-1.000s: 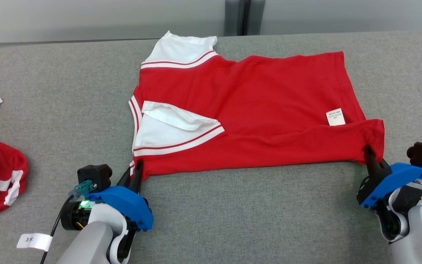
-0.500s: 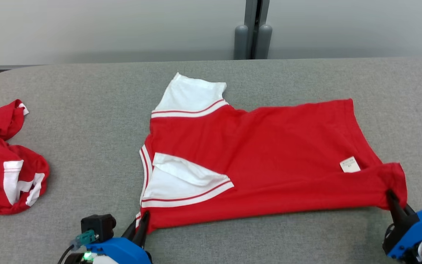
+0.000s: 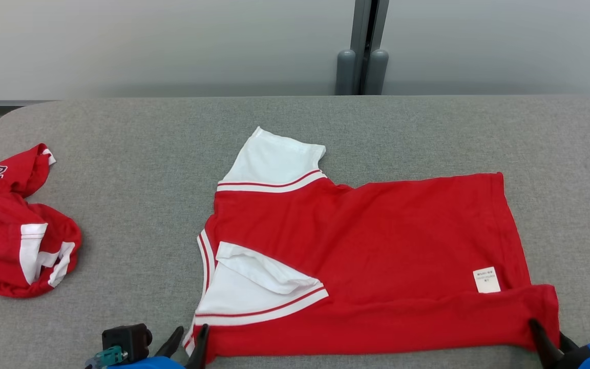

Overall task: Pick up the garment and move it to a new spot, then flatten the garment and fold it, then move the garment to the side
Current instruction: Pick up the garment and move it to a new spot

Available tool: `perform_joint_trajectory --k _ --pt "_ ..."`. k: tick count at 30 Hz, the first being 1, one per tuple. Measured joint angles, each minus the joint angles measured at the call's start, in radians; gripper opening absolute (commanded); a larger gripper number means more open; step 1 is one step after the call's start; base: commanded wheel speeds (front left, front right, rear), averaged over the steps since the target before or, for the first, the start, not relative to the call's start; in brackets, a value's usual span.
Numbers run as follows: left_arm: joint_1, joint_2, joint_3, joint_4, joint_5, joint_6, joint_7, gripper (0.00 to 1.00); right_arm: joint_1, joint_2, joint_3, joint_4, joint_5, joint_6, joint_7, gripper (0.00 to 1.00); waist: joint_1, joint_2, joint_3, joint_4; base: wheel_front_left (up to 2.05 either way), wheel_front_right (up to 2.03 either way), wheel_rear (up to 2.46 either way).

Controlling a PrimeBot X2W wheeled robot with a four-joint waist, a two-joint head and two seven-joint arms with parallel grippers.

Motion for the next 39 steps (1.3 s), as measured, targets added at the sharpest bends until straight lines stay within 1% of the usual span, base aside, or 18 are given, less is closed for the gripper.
perform_joint_trajectory --k 4,8,11,15,18,20,22,26,28,30,33,37,39 --pt "0.001 0.007 0.004 -0.016 -0.004 0.003 0.002 1.00 0.001 0.000 0.004 -0.009 -0.001 0.000 0.001 1.00 0.0000 0.0000 0.000 -0.003 0.00 0.00 0.00" --pt "0.001 0.023 0.012 -0.038 -0.004 0.001 0.004 1.00 0.001 -0.001 -0.029 -0.049 -0.013 0.000 0.008 1.00 0.0000 0.0000 -0.001 -0.004 0.00 0.00 0.00" --pt "-0.005 0.043 0.029 -0.059 -0.005 0.001 0.007 1.00 -0.003 0.000 -0.033 -0.095 -0.021 0.000 0.039 1.00 0.0000 0.0000 0.001 -0.013 0.00 0.00 0.00" --pt "-0.048 0.076 0.034 -0.071 0.006 -0.002 0.030 1.00 -0.044 -0.001 -0.021 -0.164 -0.066 0.000 0.117 1.00 0.0001 0.0000 0.007 -0.034 0.00 0.00 0.00" --pt "-0.118 0.098 0.039 -0.072 0.020 -0.009 0.057 1.00 -0.108 -0.001 0.007 -0.201 -0.106 0.000 0.165 1.00 0.0001 0.0000 0.016 -0.051 0.00 0.00 0.00" --pt "-0.174 0.107 0.041 -0.066 0.025 -0.019 0.081 1.00 -0.160 -0.006 0.033 -0.204 -0.121 0.000 0.189 1.00 0.0001 0.0000 0.027 -0.062 0.00 0.00 0.00" --pt "-0.238 0.112 0.044 -0.051 0.029 -0.031 0.109 1.00 -0.221 -0.026 0.058 -0.186 -0.129 0.000 0.210 1.00 0.0001 0.0000 0.042 -0.073 0.00 0.00 0.00" --pt "-0.392 0.109 0.043 0.000 0.017 -0.070 0.187 1.00 -0.375 -0.058 0.121 -0.116 -0.113 0.000 0.238 1.00 0.0002 0.0000 0.093 -0.100 0.00 0.00 0.00" --pt "-0.478 0.107 0.050 0.035 0.000 -0.092 0.229 1.00 -0.461 -0.072 0.158 -0.074 -0.102 0.000 0.242 1.00 0.0003 0.0000 0.126 -0.117 0.00 0.00 0.00" --pt "-0.551 0.096 0.071 0.067 -0.045 -0.107 0.266 1.00 -0.538 -0.082 0.203 -0.030 -0.093 0.000 0.244 1.00 0.0004 0.0000 0.161 -0.137 0.00 0.00 0.00" --pt "-0.646 0.122 0.075 0.129 -0.043 -0.124 0.328 1.00 -0.641 -0.085 0.269 0.035 -0.079 0.000 0.228 1.00 0.0005 0.0000 0.215 -0.171 0.00 0.00 0.00" --pt "-0.755 0.142 0.120 0.178 -0.083 -0.133 0.379 1.00 -0.738 -0.067 0.341 0.094 -0.058 0.000 0.181 1.00 0.0004 0.0000 0.283 -0.224 0.00 0.00 0.00" --pt "-0.797 0.177 0.126 0.194 -0.073 -0.135 0.403 1.00 -0.775 -0.060 0.370 0.125 -0.048 0.000 0.154 1.00 0.0004 0.0000 0.314 -0.250 0.00 0.00 0.00"
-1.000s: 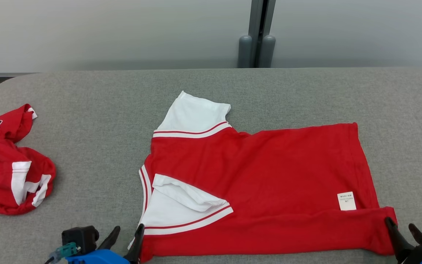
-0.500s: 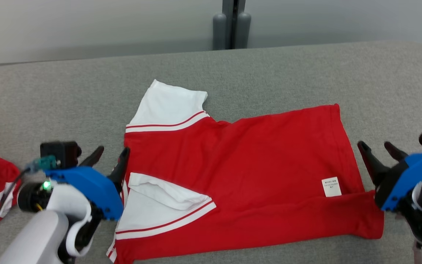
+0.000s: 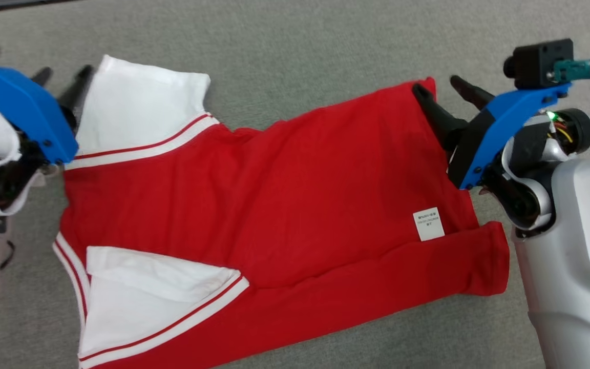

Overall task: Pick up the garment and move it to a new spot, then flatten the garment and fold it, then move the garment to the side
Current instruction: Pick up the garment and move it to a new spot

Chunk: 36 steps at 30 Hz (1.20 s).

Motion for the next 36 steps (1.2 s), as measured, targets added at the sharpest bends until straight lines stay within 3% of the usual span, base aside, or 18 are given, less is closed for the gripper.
perform_joint_trajectory --k 4,10,24,25,26,27,32,36 --pt "-0.061 0.064 -0.004 0.014 0.028 -0.011 0.048 1.00 -0.060 0.005 0.050 0.058 0.023 0.000 -0.055 1.00 0.0000 0.0000 0.056 -0.048 0.00 0.00 0.00" --pt "-0.092 0.099 -0.035 -0.017 0.052 -0.011 0.127 1.00 -0.092 0.000 0.086 0.126 0.058 0.000 -0.128 1.00 0.0000 0.0000 0.106 -0.080 0.00 0.00 0.00" --pt "-0.116 0.152 -0.052 -0.023 0.093 0.016 0.166 1.00 -0.159 -0.009 0.154 0.193 0.113 0.000 -0.202 1.00 -0.0003 0.0000 0.158 -0.128 0.00 0.00 0.00" --pt "-0.120 0.157 -0.061 -0.024 0.094 0.004 0.175 0.96 -0.165 -0.011 0.156 0.197 0.117 0.000 -0.204 1.00 -0.0003 0.0000 0.161 -0.130 0.00 0.00 0.00" --pt "-0.124 0.160 -0.066 -0.024 0.093 -0.008 0.183 0.23 -0.170 -0.014 0.158 0.201 0.119 0.000 -0.208 1.00 -0.0004 0.0000 0.162 -0.130 0.00 0.00 0.00" --pt "-0.125 0.163 -0.069 -0.024 0.092 -0.017 0.193 0.00 -0.176 -0.020 0.158 0.206 0.119 0.000 -0.208 1.00 -0.0004 0.0000 0.164 -0.130 0.00 0.00 0.00" --pt "-0.127 0.149 -0.082 -0.030 0.076 -0.031 0.209 0.00 -0.212 -0.037 0.137 0.235 0.091 0.000 -0.185 1.00 -0.0004 0.0000 0.165 -0.122 0.00 0.00 0.00" --pt "-0.132 0.143 -0.094 -0.032 0.077 -0.041 0.207 0.00 -0.241 -0.047 0.136 0.278 0.065 0.000 -0.102 1.00 -0.0004 0.0000 0.165 -0.107 0.00 0.00 0.00"
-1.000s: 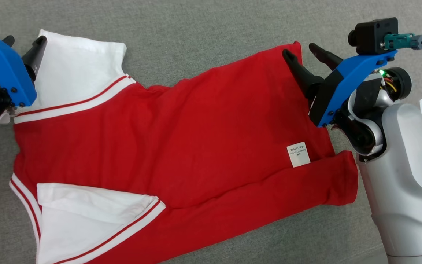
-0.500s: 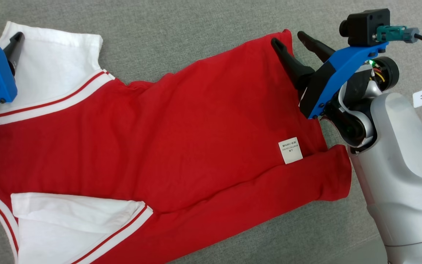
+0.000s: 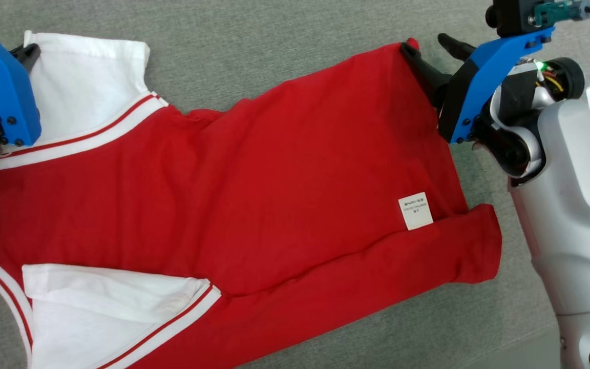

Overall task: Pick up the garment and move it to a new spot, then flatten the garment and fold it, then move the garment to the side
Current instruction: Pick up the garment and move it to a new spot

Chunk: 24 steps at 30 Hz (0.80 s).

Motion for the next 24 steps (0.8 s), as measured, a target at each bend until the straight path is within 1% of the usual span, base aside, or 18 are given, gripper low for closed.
perform_joint_trajectory --k 6,7,8,9,11,12,13,14,15,19,24 --pt "-0.011 -0.027 -0.007 0.001 -0.001 -0.014 -0.025 0.00 -0.055 -0.029 0.036 0.066 -0.016 0.000 0.085 1.00 0.0000 0.0000 0.006 0.030 0.00 0.00 0.00" --pt "-0.011 -0.033 -0.007 0.003 -0.002 -0.018 -0.033 0.00 -0.058 -0.029 0.040 0.075 -0.015 0.000 0.090 0.99 0.0000 -0.0001 0.007 0.035 0.00 0.00 0.00" --pt "-0.012 -0.038 -0.007 0.005 -0.003 -0.019 -0.041 0.00 -0.065 -0.030 0.046 0.083 -0.012 0.000 0.094 0.95 0.0000 0.0000 0.008 0.039 0.00 0.00 0.00" --pt "-0.012 -0.041 -0.008 0.009 -0.003 -0.021 -0.046 0.00 -0.075 -0.033 0.053 0.091 -0.012 0.000 0.099 0.78 0.0000 0.0000 0.009 0.042 0.00 0.00 0.00" --pt "-0.014 -0.050 -0.008 0.017 -0.005 -0.026 -0.058 0.00 -0.091 -0.034 0.068 0.108 -0.007 0.000 0.102 0.60 0.0000 0.0000 0.010 0.047 0.00 0.00 0.00" --pt "-0.014 -0.056 -0.008 0.022 -0.009 -0.027 -0.064 0.00 -0.094 -0.033 0.077 0.114 -0.003 0.000 0.102 0.49 0.0000 0.0000 0.009 0.049 0.00 0.00 0.00" --pt "-0.015 -0.059 -0.009 0.026 -0.009 -0.027 -0.069 0.00 -0.098 -0.032 0.086 0.122 0.002 0.000 0.103 0.44 0.0000 0.0000 0.008 0.051 0.00 0.00 0.00" --pt "-0.016 -0.063 -0.009 0.031 -0.009 -0.029 -0.073 0.00 -0.104 -0.032 0.096 0.131 0.005 0.000 0.105 0.31 0.0000 0.0000 0.007 0.053 0.00 0.00 0.00" --pt "-0.016 -0.067 -0.010 0.035 -0.010 -0.033 -0.079 0.00 -0.111 -0.034 0.104 0.138 0.008 0.000 0.105 0.01 0.0000 0.0000 0.006 0.056 0.00 0.00 0.00" --pt "-0.014 -0.090 -0.008 0.055 -0.015 -0.042 -0.124 0.00 -0.117 -0.044 0.113 0.163 0.016 0.000 0.070 0.00 0.0001 0.0000 -0.002 0.070 0.00 0.00 0.00" --pt "0.014 -0.123 0.004 0.067 -0.023 -0.071 -0.260 0.00 -0.116 -0.071 0.106 0.186 0.021 0.000 -0.003 0.00 0.0002 0.0000 -0.031 0.095 0.00 0.00 0.00"
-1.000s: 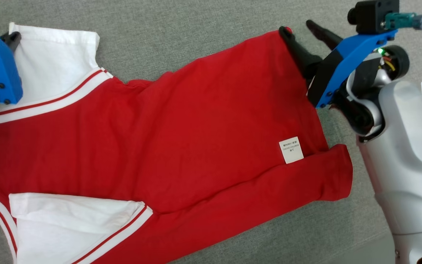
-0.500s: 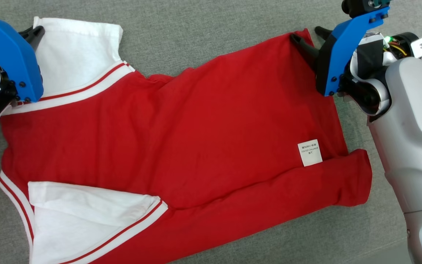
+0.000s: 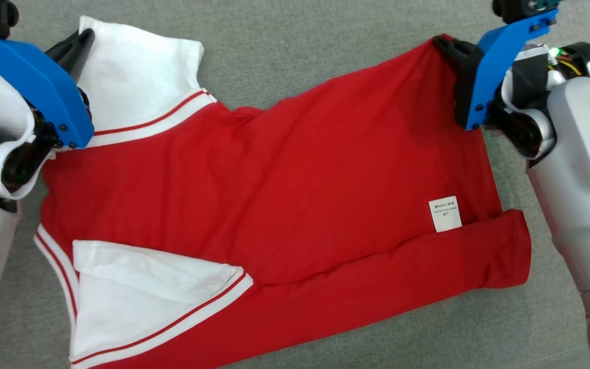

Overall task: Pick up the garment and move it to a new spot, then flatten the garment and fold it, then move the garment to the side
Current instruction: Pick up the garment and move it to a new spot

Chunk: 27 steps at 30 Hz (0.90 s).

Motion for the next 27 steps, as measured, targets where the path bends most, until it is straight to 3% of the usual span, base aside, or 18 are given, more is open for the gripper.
perform_joint_trajectory --k 7,17,27 --pt "0.108 -0.036 0.001 -0.014 -0.022 -0.041 -0.202 0.00 0.046 -0.033 0.005 0.004 0.045 0.000 -0.079 0.00 0.0000 0.0000 -0.086 0.047 0.00 0.00 0.00" --pt "0.297 -0.105 -0.056 -0.117 -0.108 -0.053 -0.448 0.00 0.218 -0.142 0.001 0.001 0.103 0.000 -0.148 0.00 -0.0003 0.0000 -0.242 0.165 0.00 0.00 0.00" --pt "0.513 -0.094 -0.130 -0.264 -0.171 -0.054 -0.526 0.00 0.395 -0.204 -0.058 0.001 0.086 0.000 -0.188 0.00 -0.0003 0.0000 -0.336 0.243 0.00 0.00 0.00"
